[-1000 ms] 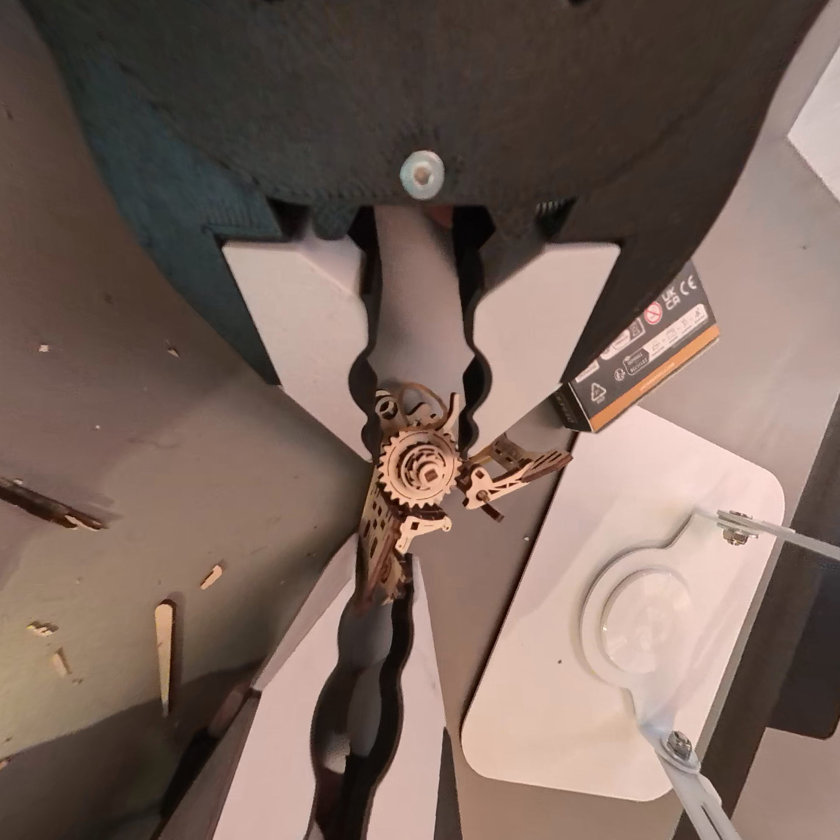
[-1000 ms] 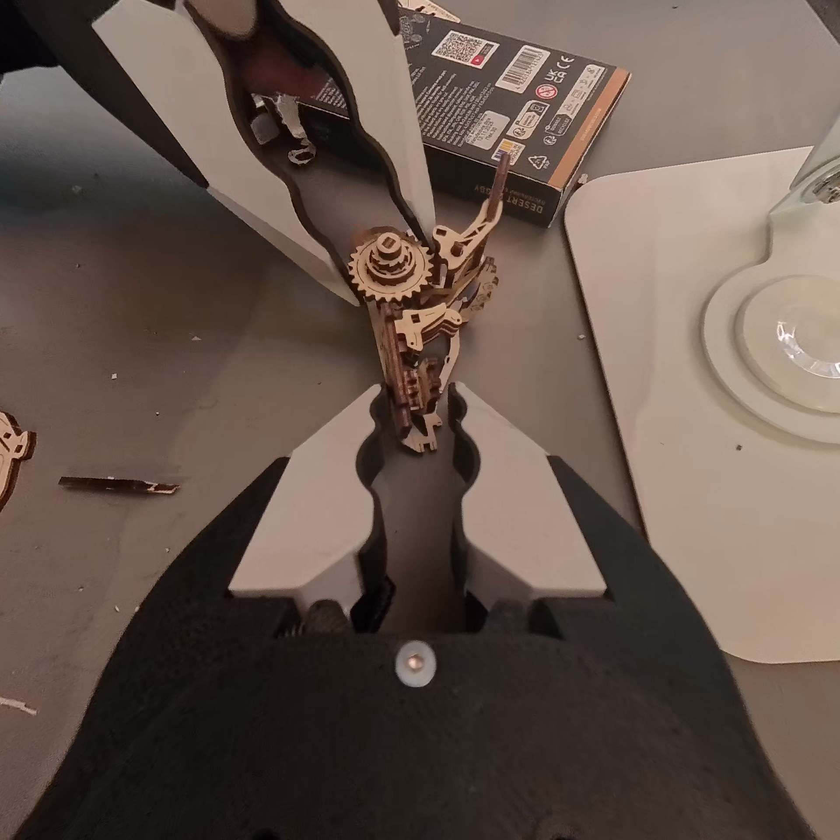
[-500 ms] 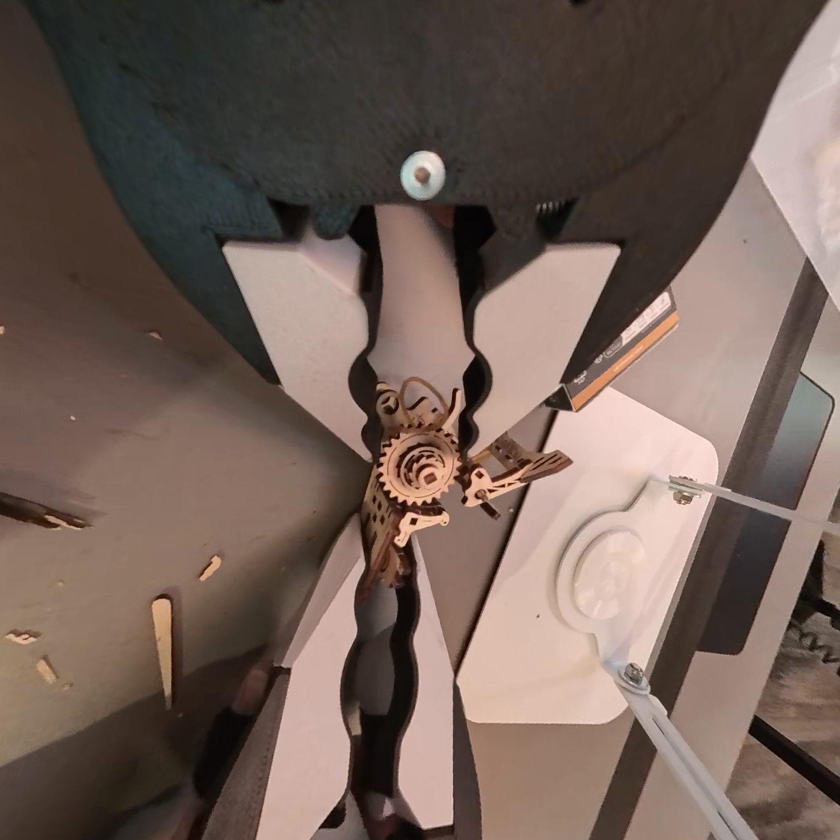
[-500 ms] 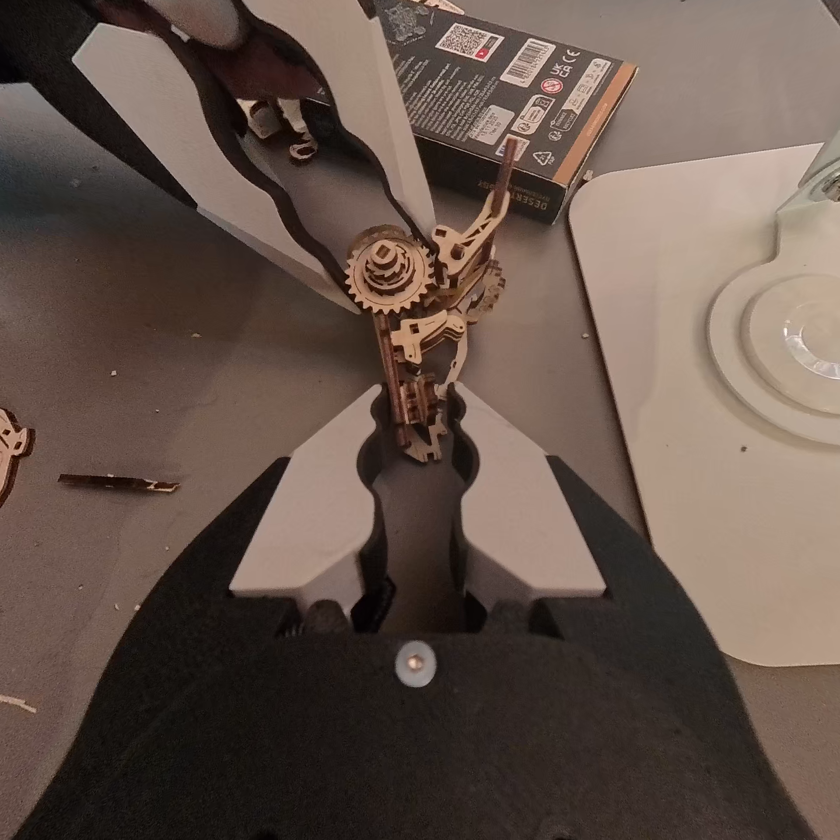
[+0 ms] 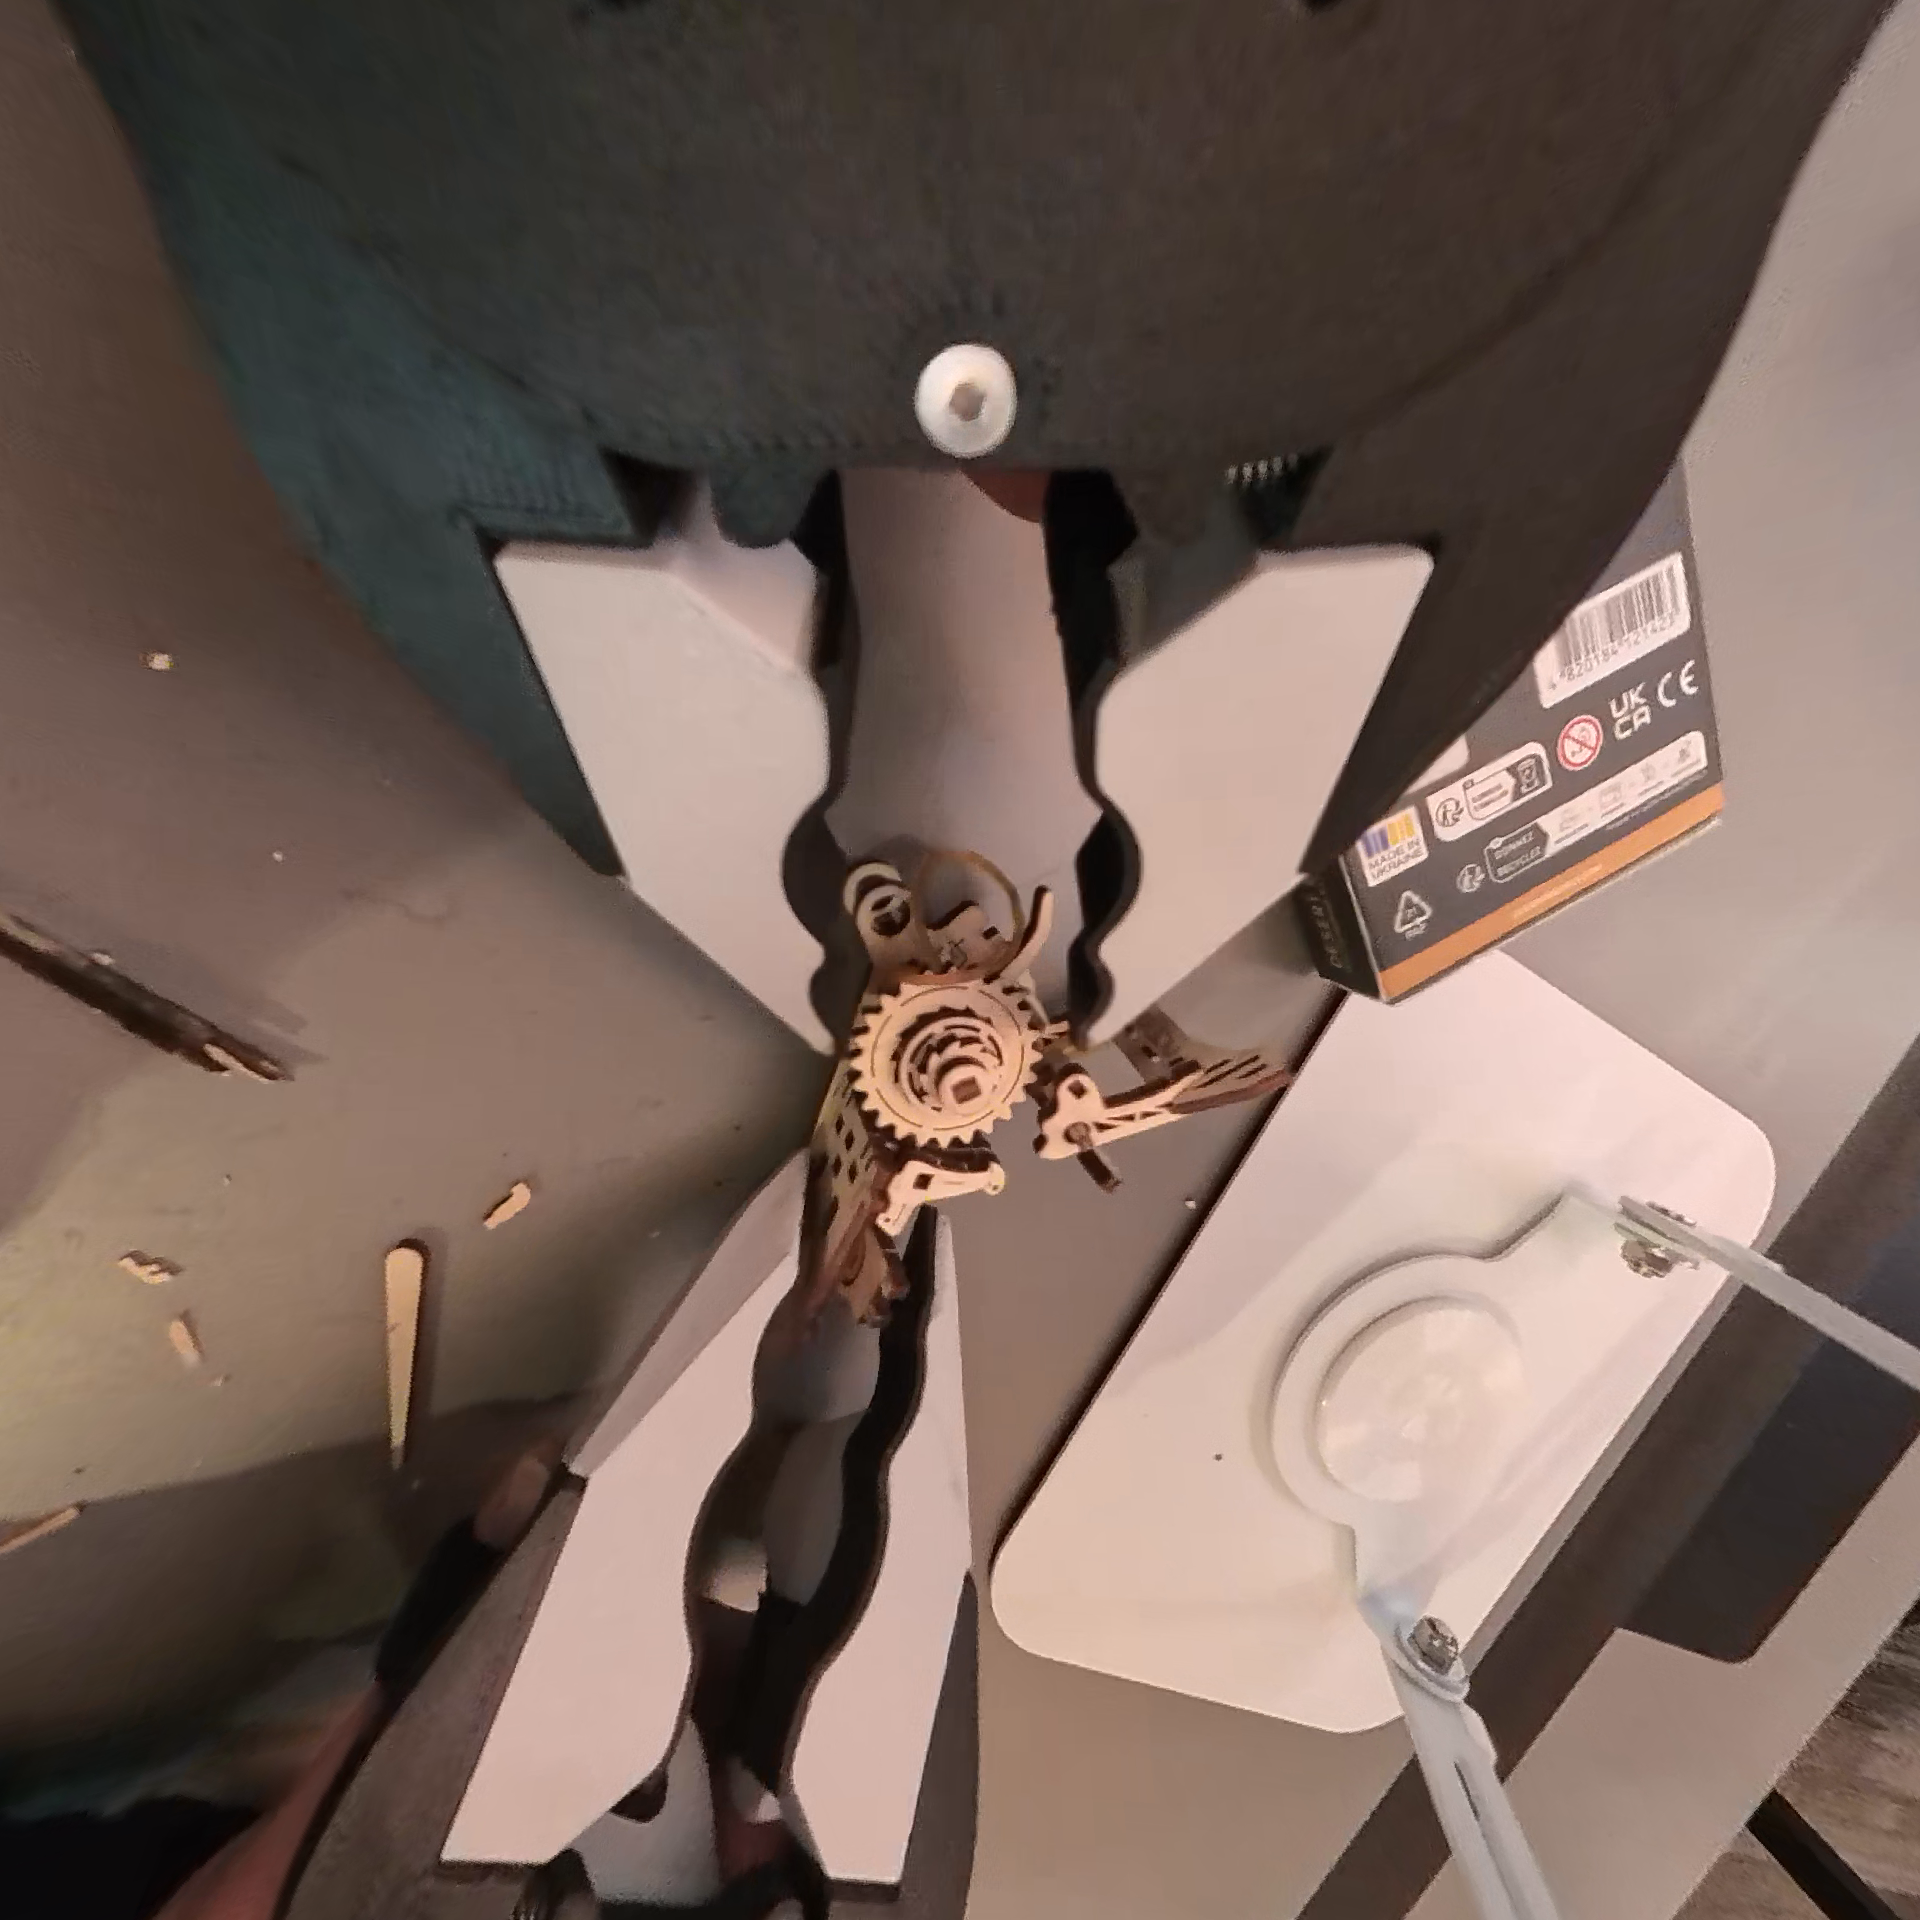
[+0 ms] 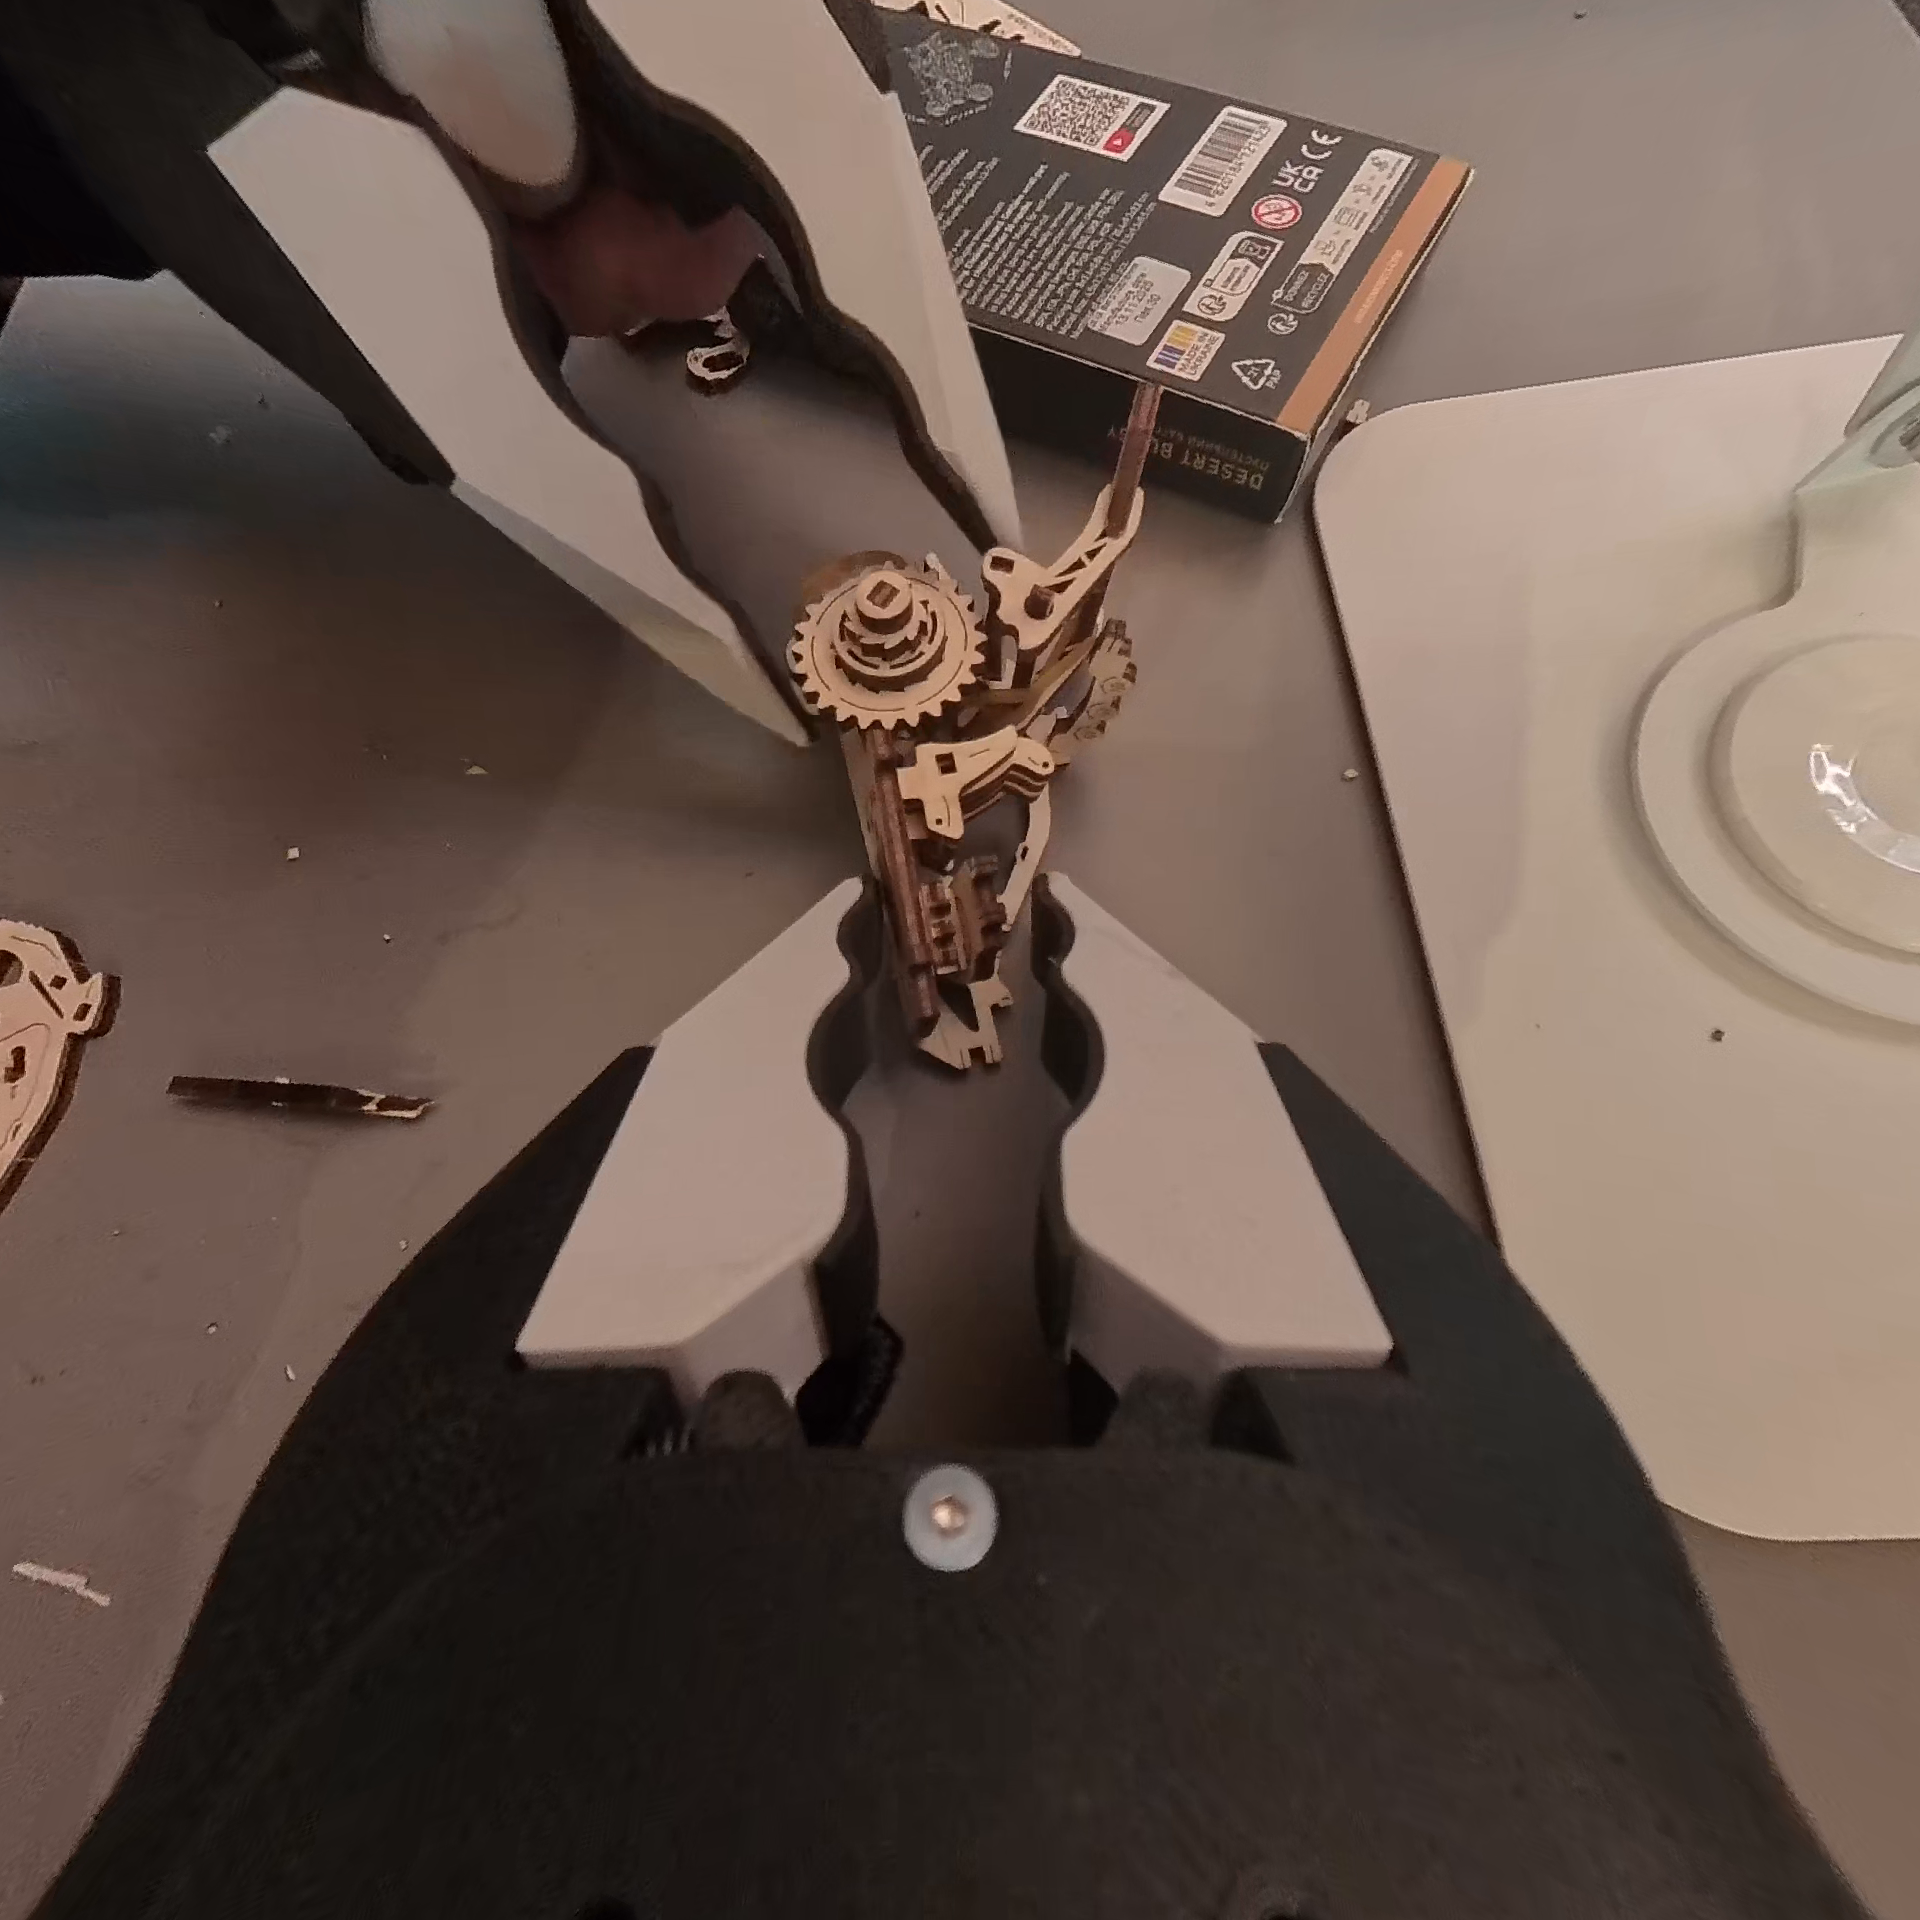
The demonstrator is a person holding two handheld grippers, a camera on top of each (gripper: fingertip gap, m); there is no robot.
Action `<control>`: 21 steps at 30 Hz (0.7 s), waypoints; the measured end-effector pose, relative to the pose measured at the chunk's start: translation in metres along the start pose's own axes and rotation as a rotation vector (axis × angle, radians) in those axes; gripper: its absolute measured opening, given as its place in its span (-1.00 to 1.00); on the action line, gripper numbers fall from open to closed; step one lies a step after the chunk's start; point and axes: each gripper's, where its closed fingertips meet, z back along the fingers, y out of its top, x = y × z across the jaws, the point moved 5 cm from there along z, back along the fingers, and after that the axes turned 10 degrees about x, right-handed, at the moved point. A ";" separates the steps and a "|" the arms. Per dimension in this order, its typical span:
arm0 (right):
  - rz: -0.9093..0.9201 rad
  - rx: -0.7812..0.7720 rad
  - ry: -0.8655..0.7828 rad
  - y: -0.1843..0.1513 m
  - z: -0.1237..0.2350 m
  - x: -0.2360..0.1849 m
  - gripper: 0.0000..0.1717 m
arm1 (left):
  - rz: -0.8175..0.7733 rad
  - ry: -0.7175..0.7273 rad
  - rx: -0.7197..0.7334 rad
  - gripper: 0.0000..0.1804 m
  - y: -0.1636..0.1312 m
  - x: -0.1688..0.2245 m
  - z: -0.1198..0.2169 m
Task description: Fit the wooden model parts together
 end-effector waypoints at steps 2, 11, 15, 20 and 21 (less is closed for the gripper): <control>-0.001 0.000 0.001 0.000 0.000 0.000 -0.70 | 0.006 -0.013 -0.007 -0.60 0.000 0.001 -0.002; -0.002 -0.001 0.000 0.000 0.000 0.000 -0.71 | -0.158 0.039 -0.091 -0.64 0.004 0.003 -0.004; -0.001 -0.001 -0.002 0.000 0.000 0.000 -0.72 | -0.238 0.064 -0.134 -0.64 0.004 0.003 -0.005; -0.005 0.003 0.000 0.000 0.000 0.001 -0.72 | -0.178 0.059 -0.126 -0.64 0.003 0.001 -0.005; -0.007 0.005 0.001 0.000 0.001 0.001 -0.71 | -0.157 0.063 -0.127 -0.64 0.003 0.001 -0.005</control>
